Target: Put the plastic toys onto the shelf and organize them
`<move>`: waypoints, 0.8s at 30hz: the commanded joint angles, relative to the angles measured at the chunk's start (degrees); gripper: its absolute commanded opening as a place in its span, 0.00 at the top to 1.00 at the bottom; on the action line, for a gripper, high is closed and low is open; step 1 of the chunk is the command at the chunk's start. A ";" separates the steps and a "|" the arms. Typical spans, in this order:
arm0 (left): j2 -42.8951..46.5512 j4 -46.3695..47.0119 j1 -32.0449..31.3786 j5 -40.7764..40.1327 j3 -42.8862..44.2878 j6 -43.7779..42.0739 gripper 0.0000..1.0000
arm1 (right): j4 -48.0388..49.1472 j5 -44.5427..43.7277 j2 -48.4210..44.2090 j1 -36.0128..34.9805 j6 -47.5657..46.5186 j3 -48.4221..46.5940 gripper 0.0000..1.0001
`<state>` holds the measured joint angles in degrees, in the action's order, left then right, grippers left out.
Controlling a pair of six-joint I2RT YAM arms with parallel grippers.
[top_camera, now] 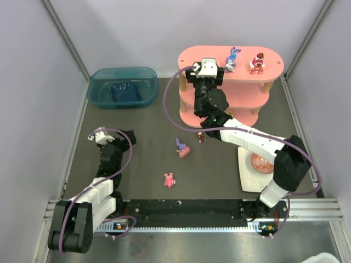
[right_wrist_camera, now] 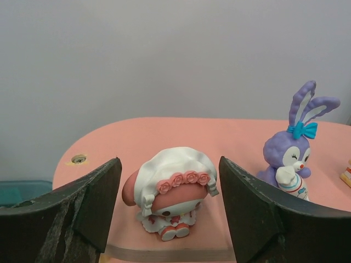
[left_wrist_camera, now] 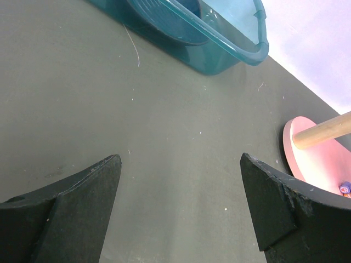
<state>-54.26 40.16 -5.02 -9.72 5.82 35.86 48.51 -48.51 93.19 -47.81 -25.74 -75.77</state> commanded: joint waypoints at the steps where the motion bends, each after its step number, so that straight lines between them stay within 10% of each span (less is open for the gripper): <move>1: -0.06 1.85 0.09 0.22 1.03 0.09 0.05 | -1.05 0.87 -0.90 0.53 0.78 -3.33 0.27; 24: -0.32 2.03 0.09 0.31 1.12 0.09 0.05 | 2.73 8.08 -9.24 -6.23 -13.46 -15.82 0.01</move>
<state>-54.28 40.18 -5.02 -9.72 5.82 35.90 45.30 -42.54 90.96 -50.81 -32.73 -90.54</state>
